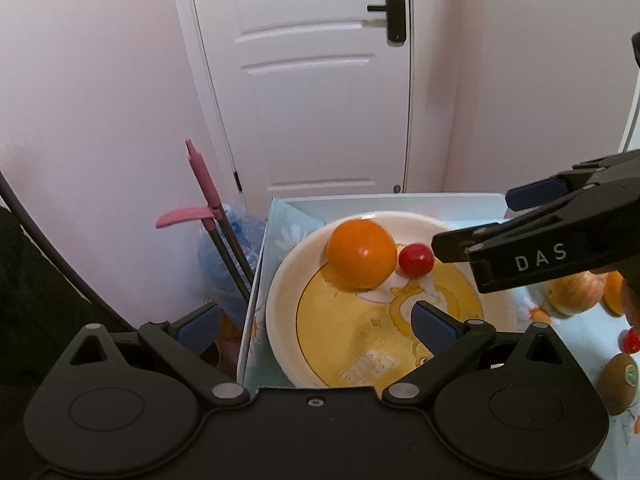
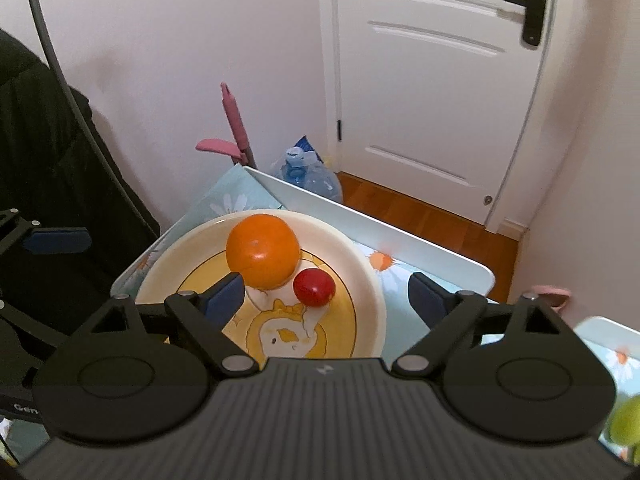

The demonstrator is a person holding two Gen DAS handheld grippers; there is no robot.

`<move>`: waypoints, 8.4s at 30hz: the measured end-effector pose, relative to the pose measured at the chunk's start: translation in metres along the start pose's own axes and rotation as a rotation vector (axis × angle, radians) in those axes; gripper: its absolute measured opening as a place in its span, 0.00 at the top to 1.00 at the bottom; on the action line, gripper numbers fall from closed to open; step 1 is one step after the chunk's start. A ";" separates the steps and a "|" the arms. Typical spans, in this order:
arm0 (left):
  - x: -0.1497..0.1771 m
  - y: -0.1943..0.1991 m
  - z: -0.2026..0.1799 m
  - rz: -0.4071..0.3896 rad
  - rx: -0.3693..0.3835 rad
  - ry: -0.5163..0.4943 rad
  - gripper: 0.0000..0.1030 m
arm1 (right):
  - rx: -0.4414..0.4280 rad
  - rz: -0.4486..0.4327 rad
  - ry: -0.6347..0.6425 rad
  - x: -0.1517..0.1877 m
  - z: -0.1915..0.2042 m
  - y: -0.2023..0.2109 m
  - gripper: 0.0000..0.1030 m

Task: Organize fruits
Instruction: 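Withdraw both open tools from the bowl back over the fruit, then grasp the kiwi with the left tool while the right tool grasps a small tangerine, then carry the kiwi into the bowl and open the left tool while the right tool carries the tangerine, then lower the tangerine into the bowl beside the tomato and open the right tool, then withdraw both tools from the bowl toward the remaining fruit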

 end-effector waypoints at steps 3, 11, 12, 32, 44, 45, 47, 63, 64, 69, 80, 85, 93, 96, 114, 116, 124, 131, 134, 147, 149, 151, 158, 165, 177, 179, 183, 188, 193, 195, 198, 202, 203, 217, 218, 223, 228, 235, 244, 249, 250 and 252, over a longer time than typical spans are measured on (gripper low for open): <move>-0.003 0.014 -0.004 -0.027 0.006 -0.002 0.01 | 0.010 -0.013 -0.030 0.003 -0.003 0.022 0.00; -0.009 0.053 -0.027 -0.084 0.034 -0.023 0.01 | 0.071 -0.050 -0.085 0.026 -0.029 0.088 0.00; -0.009 0.060 -0.033 -0.092 0.037 -0.023 0.01 | 0.078 -0.056 -0.094 0.030 -0.035 0.098 0.00; 0.029 0.116 -0.166 -0.116 0.063 -0.025 0.01 | 0.110 -0.049 -0.090 0.152 -0.142 0.201 0.00; 0.072 0.067 -0.231 -0.059 0.082 -0.078 0.03 | 0.042 0.017 -0.008 0.219 -0.169 0.173 0.02; 0.074 0.063 -0.235 -0.056 0.079 -0.075 0.03 | 0.041 0.021 -0.002 0.223 -0.170 0.168 0.02; 0.079 0.054 -0.241 -0.049 0.074 -0.073 0.05 | 0.036 0.029 0.003 0.231 -0.172 0.160 0.03; 0.094 0.011 -0.261 -0.004 0.072 -0.080 0.32 | -0.015 0.043 0.006 0.249 -0.167 0.128 0.23; 0.095 0.011 -0.261 -0.003 0.080 -0.075 0.36 | -0.015 0.043 0.006 0.249 -0.166 0.128 0.24; 0.095 0.013 -0.261 -0.009 0.089 -0.074 0.39 | -0.011 0.042 0.006 0.249 -0.164 0.127 0.28; 0.099 0.020 -0.256 -0.002 0.098 -0.057 0.40 | 0.002 0.044 0.004 0.248 -0.164 0.124 0.42; 0.101 0.024 -0.255 0.000 0.097 -0.047 0.40 | 0.003 0.045 0.013 0.247 -0.164 0.122 0.50; 0.102 0.035 -0.251 -0.012 0.093 -0.030 0.40 | 0.001 0.033 0.018 0.244 -0.160 0.126 0.50; 0.101 0.041 -0.250 -0.021 0.090 -0.023 0.41 | 0.000 0.023 0.020 0.241 -0.157 0.130 0.50; 0.065 0.109 -0.196 -0.117 -0.014 0.067 0.41 | -0.052 -0.042 0.043 0.171 -0.124 0.170 0.50; 0.058 0.113 -0.184 -0.126 -0.029 0.074 0.41 | -0.061 -0.049 0.043 0.159 -0.117 0.171 0.50; 0.030 0.116 -0.126 -0.151 -0.049 0.078 0.41 | -0.063 -0.072 0.025 0.112 -0.080 0.157 0.50; 0.009 0.095 -0.077 -0.146 -0.036 0.051 0.41 | -0.042 -0.079 -0.014 0.070 -0.049 0.127 0.50; 0.003 0.082 -0.058 -0.138 -0.027 0.042 0.41 | -0.030 -0.073 -0.030 0.055 -0.037 0.109 0.50; -0.004 -0.001 -0.015 -0.074 0.043 -0.063 0.41 | 0.040 -0.008 -0.118 0.030 -0.014 0.035 0.50; -0.002 -0.016 -0.012 -0.053 0.057 -0.083 0.41 | 0.050 0.002 -0.129 0.030 -0.014 0.026 0.50; 0.002 -0.028 -0.011 -0.034 0.067 -0.100 0.41 | 0.058 0.012 -0.138 0.029 -0.013 0.018 0.50; 0.009 -0.055 -0.010 0.004 0.082 -0.173 0.40 | 0.083 0.044 -0.160 0.030 -0.015 -0.003 0.50; 0.013 -0.066 -0.013 0.027 0.075 -0.213 0.36 | 0.097 0.058 -0.147 0.028 -0.012 -0.006 0.50; 0.017 -0.024 -0.015 -0.014 0.019 -0.165 0.06 | 0.045 0.061 -0.062 0.020 -0.006 0.001 0.50; 0.019 -0.017 -0.013 -0.007 0.010 -0.136 0.05 | 0.034 0.066 -0.039 0.020 -0.005 0.000 0.50; 0.024 -0.008 -0.008 0.006 -0.010 -0.084 0.05 | 0.014 0.076 0.015 0.019 -0.003 -0.005 0.50; 0.030 0.000 -0.009 0.022 -0.033 -0.048 0.05 | -0.004 0.101 0.075 0.022 0.001 -0.022 0.50; 0.040 0.003 -0.011 0.038 -0.046 -0.032 0.05 | -0.018 0.122 0.116 0.028 0.004 -0.042 0.50; 0.043 0.003 -0.011 0.045 -0.046 -0.020 0.05 | -0.022 0.124 0.128 0.030 0.005 -0.046 0.50; 0.046 0.004 -0.011 0.046 -0.048 -0.008 0.05 | -0.035 0.118 0.133 0.032 0.006 -0.047 0.50; 0.047 0.006 -0.012 0.042 -0.047 -0.002 0.05 | -0.035 0.089 0.133 0.032 0.006 -0.042 0.29; 0.047 0.006 -0.011 0.040 -0.045 0.001 0.05 | -0.022 0.075 0.131 0.031 0.005 -0.039 0.16; 0.037 0.028 -0.019 -0.003 -0.030 -0.005 0.05 | 0.020 0.012 0.075 0.032 0.008 0.013 0.00; 0.036 0.031 -0.020 -0.007 -0.027 -0.005 0.05 | 0.022 0.007 0.068 0.031 0.008 0.018 0.00; 0.029 0.045 -0.021 -0.031 -0.011 -0.003 0.04 | 0.044 -0.030 0.021 0.033 0.006 0.049 0.00; 0.023 0.057 -0.025 -0.057 0.021 -0.017 0.04 | 0.081 -0.053 -0.041 0.039 -0.003 0.078 0.00; 0.019 0.078 -0.037 -0.087 0.064 -0.071 0.04 | 0.150 -0.066 -0.114 0.058 -0.021 0.119 0.00; 0.027 0.104 -0.074 -0.120 0.048 -0.116 0.01 | 0.189 -0.086 -0.168 0.102 -0.063 0.164 0.00; 0.032 0.116 -0.106 -0.120 0.042 -0.102 0.01 | 0.211 -0.064 -0.136 0.128 -0.094 0.182 0.00; 0.034 0.118 -0.114 -0.117 0.047 -0.098 0.01 | 0.212 -0.061 -0.124 0.133 -0.100 0.186 0.00; 0.037 0.122 -0.128 -0.109 0.056 -0.091 0.01 | 0.202 -0.055 -0.116 0.143 -0.112 0.193 0.00</move>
Point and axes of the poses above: each gripper's, at about its wrist camera, not at the fingertips, and y roughly against the way its jaws point, z to its left, x to its underside, the point moved 4 cm from there along -y, roughly the way its jaws point, and after that the axes turned 3 degrees about z, right-handed, at the moved point
